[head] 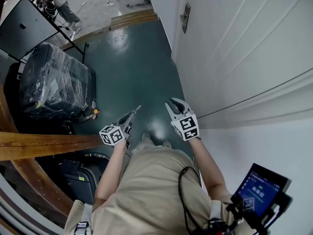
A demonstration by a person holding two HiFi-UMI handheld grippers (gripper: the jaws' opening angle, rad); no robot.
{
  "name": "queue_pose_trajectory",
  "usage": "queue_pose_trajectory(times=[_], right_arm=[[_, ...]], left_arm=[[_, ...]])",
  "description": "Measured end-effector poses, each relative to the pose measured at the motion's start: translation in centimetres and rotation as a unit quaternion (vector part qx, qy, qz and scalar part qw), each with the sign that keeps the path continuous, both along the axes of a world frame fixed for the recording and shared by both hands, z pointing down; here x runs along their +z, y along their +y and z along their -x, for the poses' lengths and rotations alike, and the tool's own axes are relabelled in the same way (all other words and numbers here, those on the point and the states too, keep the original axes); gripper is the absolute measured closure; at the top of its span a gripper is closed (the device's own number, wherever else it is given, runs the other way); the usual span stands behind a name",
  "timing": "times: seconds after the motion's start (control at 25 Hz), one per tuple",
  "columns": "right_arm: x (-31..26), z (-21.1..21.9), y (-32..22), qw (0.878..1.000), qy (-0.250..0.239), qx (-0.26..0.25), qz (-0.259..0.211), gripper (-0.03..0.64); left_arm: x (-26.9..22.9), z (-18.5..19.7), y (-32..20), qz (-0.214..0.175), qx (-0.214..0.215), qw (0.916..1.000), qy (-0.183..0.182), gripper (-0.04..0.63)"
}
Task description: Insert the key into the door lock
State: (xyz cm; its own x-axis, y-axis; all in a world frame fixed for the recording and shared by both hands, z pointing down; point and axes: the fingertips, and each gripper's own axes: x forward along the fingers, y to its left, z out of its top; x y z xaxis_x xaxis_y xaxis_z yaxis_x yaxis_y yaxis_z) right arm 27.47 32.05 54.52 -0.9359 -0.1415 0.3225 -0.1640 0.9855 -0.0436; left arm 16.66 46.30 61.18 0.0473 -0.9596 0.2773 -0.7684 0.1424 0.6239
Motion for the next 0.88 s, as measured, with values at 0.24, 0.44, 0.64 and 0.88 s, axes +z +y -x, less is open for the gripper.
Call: queue_pose_trajectory(times=[0.24, 0.44, 0.64, 0.88], right_arm=[[-1.3, 2.5, 0.0, 1.000, 0.001, 0.005, 0.009, 0.531], [-1.5, 5.1, 1.0, 1.000, 0.001, 0.004, 0.011, 0.529], [-0.5, 7.0, 1.7, 1.000, 0.005, 0.011, 0.010, 0.529], [0.1, 9.7, 2.2, 1.000, 0.008, 0.016, 0.008, 0.529]], left_arm=[[-2.2, 3.1, -0.9, -0.010, 0.005, 0.9999, -0.003, 0.561], [-1.8, 5.7, -0.2, -0.009, 0.004, 0.9999, 0.004, 0.561], [-0.7, 7.9, 0.7, -0.009, 0.006, 0.9999, 0.010, 0.561], [-0.3, 10.3, 1.1, -0.014, 0.012, 0.9998, 0.012, 0.561]])
